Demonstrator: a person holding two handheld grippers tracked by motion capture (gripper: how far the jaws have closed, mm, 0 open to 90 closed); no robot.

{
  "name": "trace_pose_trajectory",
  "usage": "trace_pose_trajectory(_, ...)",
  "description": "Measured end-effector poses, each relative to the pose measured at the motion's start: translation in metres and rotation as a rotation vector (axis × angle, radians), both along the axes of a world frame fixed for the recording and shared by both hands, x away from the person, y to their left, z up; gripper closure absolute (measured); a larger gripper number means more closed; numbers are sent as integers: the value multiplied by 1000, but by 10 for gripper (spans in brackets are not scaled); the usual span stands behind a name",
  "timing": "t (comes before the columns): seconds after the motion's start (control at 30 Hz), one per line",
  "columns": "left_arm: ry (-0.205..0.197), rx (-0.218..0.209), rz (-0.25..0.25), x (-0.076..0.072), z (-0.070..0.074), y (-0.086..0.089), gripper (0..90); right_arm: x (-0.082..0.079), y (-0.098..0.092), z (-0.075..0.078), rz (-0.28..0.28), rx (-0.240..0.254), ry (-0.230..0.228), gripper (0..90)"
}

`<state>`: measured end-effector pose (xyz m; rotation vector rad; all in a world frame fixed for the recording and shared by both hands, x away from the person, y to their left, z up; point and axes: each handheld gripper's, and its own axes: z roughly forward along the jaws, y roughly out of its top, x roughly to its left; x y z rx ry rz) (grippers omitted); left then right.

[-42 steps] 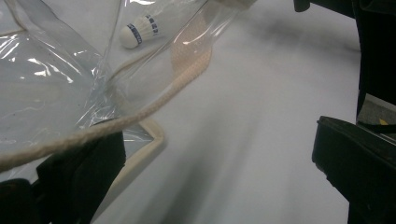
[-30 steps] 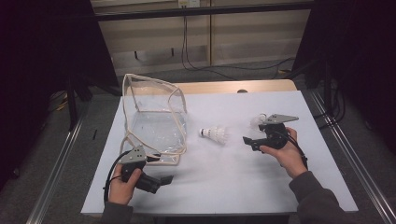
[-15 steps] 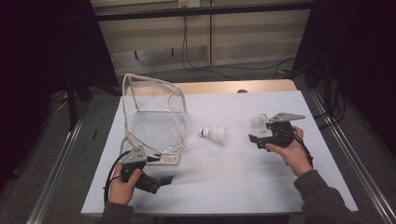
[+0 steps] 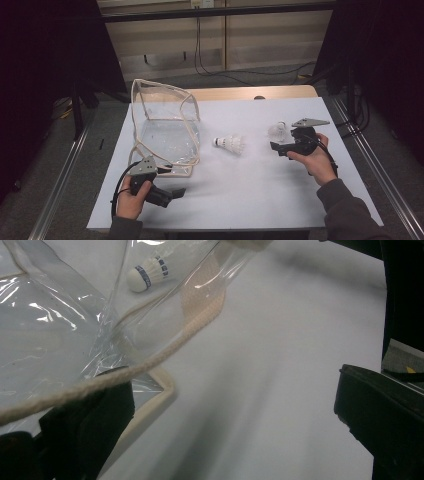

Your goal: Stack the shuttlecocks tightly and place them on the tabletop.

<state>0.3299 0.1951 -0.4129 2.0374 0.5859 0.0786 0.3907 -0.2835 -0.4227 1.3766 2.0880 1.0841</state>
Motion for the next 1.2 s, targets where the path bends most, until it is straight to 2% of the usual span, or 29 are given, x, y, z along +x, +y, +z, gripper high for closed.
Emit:
trace_pose_trajectory(0.2, 2, -3, -1, 0, 0, 0, 28, 4, -6, -2, -42, -7, 7, 50)
trace_pose_trajectory(0.37, 5, -6, 0, 0, 0, 0, 28, 7, -8, -1, -63, -15, 4, 93)
trace_pose_trajectory(0.47, 2, -3, -1, 0, 0, 0, 28, 8, -9, -1, -73, -36, -9, 143)
trace_pose_trajectory(0.7, 1, -4, 0, 0, 0, 0, 28, 13, -10, -1, -101, -41, -5, 215)
trace_pose_trajectory(0.8, 1, -3, -1, 0, 0, 0, 28, 15, -10, -1, -109, -50, -19, 259)
trace_pose_trajectory(1.03, 1, -3, -2, 1, 0, 0, 28, 22, -8, -5, -121, -64, -15, 313)
trace_pose_trajectory(1.2, 6, -7, 0, 0, 0, 0, 28, 27, -6, -7, -125, -84, -6, 389)
